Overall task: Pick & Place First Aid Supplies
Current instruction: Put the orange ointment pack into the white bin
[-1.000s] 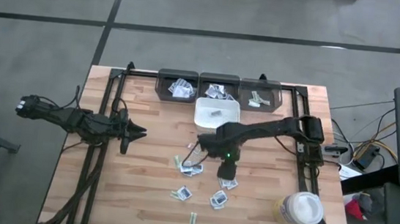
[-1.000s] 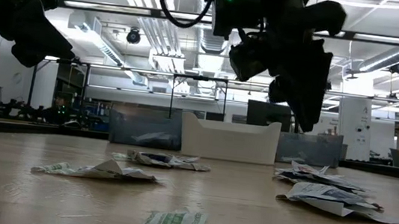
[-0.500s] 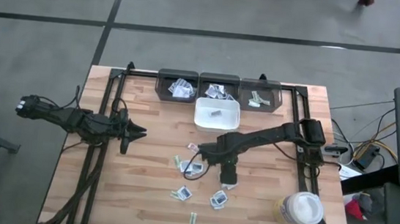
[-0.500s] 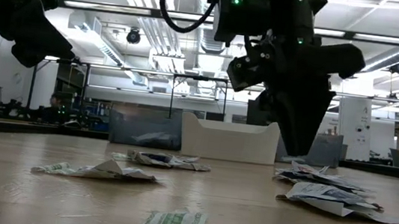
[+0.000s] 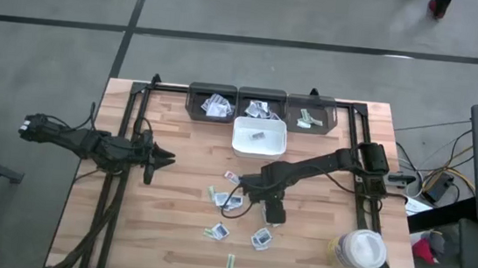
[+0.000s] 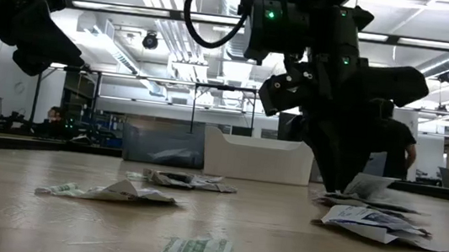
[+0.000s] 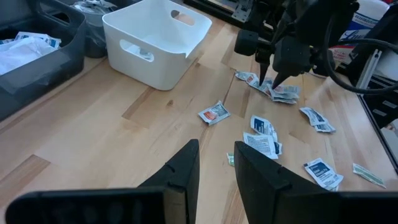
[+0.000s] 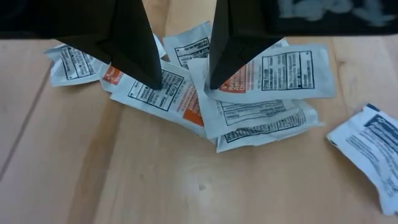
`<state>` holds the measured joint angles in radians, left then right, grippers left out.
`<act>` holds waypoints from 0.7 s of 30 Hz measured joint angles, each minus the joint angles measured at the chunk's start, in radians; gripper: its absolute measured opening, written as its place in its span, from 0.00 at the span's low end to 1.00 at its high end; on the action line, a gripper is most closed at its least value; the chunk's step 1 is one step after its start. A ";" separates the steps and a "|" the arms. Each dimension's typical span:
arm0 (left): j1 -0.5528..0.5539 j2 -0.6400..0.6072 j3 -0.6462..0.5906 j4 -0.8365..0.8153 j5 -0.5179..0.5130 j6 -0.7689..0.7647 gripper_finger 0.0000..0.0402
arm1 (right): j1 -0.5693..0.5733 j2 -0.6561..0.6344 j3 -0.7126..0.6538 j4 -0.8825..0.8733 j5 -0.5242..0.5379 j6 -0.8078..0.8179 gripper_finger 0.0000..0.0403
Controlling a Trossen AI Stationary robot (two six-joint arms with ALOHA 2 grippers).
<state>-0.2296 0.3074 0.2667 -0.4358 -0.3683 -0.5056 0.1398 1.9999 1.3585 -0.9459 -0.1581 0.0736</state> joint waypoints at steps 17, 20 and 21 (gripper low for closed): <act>0.000 0.000 -0.011 0.001 0.000 -0.017 0.23 | 0.000 -0.053 0.006 0.001 -0.061 0.000 0.34; 0.000 0.000 -0.011 0.001 0.000 -0.018 0.23 | 0.000 -0.055 0.006 0.006 -0.086 -0.011 0.34; 0.000 0.000 -0.011 0.001 0.000 -0.018 0.23 | 0.000 -0.054 0.005 0.008 -0.089 -0.019 0.33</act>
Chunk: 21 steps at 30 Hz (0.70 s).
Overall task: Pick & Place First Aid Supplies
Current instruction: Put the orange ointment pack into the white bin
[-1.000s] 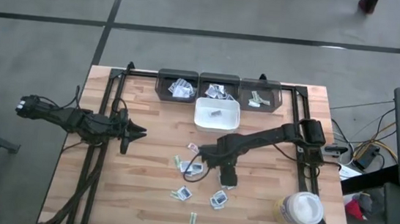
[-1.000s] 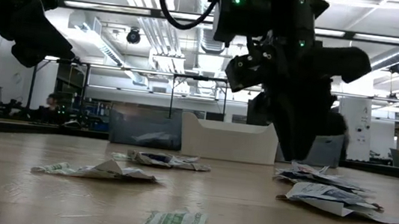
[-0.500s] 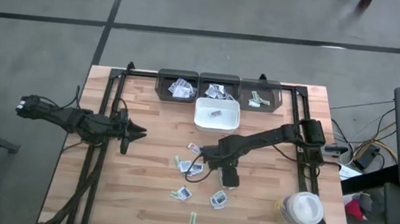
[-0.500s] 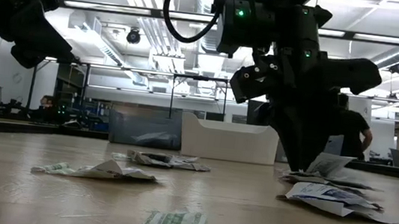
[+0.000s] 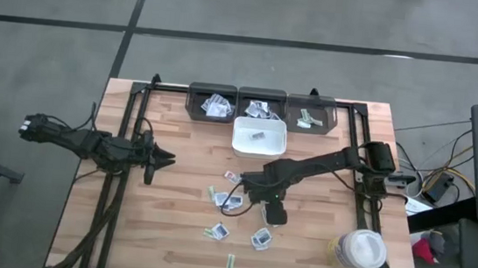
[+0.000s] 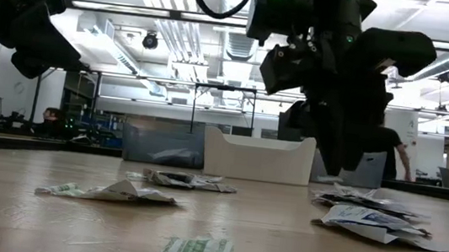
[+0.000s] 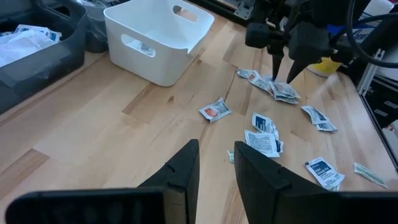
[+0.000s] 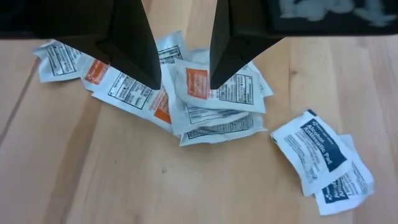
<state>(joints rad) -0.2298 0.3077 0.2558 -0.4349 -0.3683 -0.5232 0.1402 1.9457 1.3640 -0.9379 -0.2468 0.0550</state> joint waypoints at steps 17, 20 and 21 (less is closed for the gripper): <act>0.000 0.002 0.000 0.000 0.000 -0.001 0.23 | 0.004 0.002 -0.063 0.063 0.000 -0.007 0.27; 0.000 0.002 0.000 0.000 0.000 -0.001 0.23 | 0.007 0.002 -0.064 0.066 0.002 -0.006 0.25; 0.000 0.002 0.000 0.000 0.000 -0.001 0.23 | 0.009 0.002 -0.064 0.067 0.002 -0.006 0.24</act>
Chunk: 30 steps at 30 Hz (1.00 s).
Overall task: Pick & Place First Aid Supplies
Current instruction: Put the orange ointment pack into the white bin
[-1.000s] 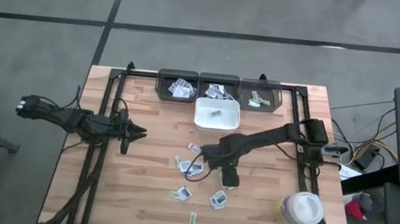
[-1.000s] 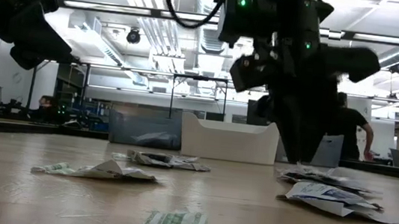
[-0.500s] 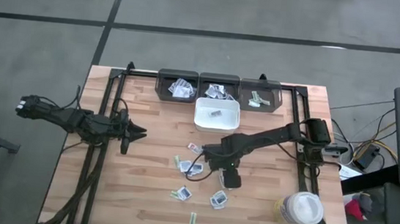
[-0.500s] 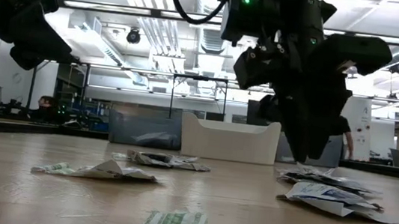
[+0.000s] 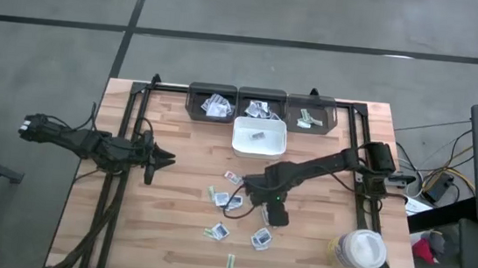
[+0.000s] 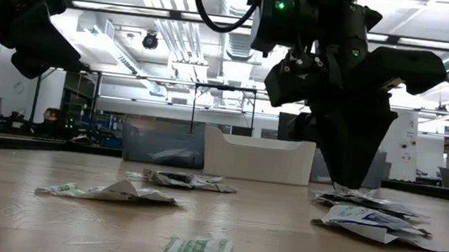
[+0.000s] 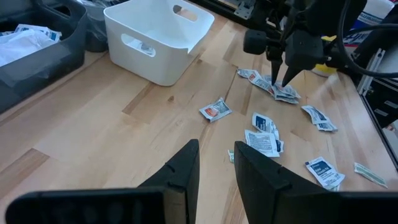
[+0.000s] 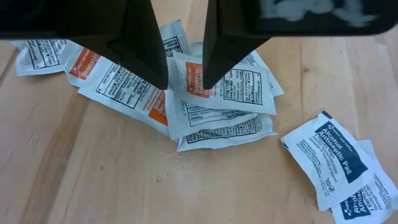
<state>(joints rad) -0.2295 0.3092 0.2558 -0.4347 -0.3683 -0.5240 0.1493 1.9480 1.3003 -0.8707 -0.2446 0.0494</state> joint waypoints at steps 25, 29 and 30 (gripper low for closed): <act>0.000 0.001 0.000 0.000 0.000 0.000 0.23 | 0.034 -0.049 0.031 -0.052 0.110 0.108 0.02; 0.000 0.002 0.000 0.000 0.000 -0.001 0.23 | 0.032 -0.099 0.074 -0.092 0.109 0.103 0.02; 0.000 0.003 0.000 0.001 0.000 -0.003 0.23 | 0.029 -0.114 0.085 -0.092 0.110 0.100 0.02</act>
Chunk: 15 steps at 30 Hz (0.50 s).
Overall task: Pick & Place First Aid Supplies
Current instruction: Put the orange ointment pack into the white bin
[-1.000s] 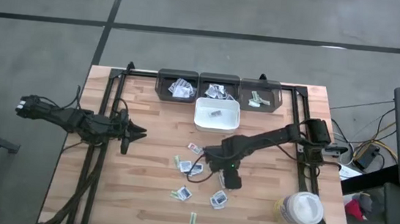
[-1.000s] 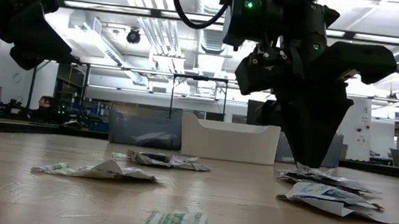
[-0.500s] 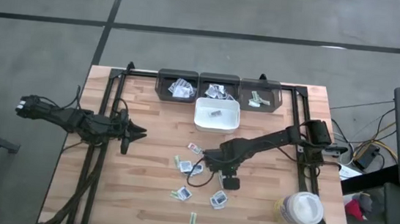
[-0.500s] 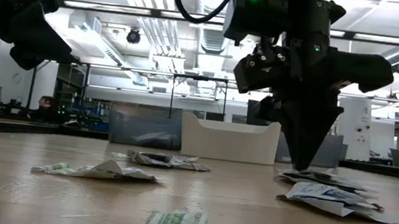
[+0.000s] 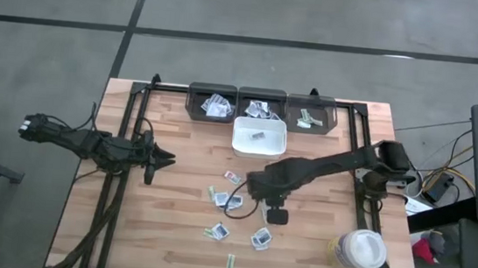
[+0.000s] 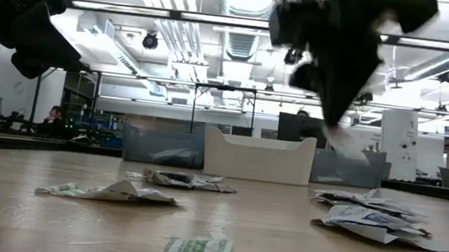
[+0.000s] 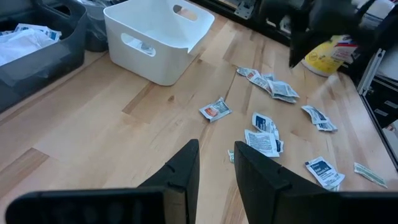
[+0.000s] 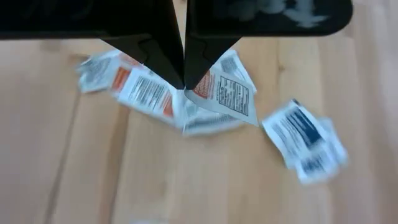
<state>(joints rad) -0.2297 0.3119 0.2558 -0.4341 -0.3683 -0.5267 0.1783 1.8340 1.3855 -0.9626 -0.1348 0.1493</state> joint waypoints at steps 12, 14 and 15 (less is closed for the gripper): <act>0.000 0.006 0.000 0.000 0.000 -0.011 0.23 | -0.175 -0.109 0.068 0.194 0.042 -0.029 0.02; 0.000 0.006 0.000 0.000 0.000 -0.013 0.23 | -0.216 -0.108 0.068 0.254 0.062 0.012 0.02; 0.000 0.006 0.000 0.000 0.000 -0.013 0.23 | -0.236 -0.106 0.068 0.272 0.082 0.038 0.02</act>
<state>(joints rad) -0.2295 0.3180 0.2558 -0.4339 -0.3683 -0.5400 -0.0578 1.7283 1.4532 -0.6907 -0.0532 0.1874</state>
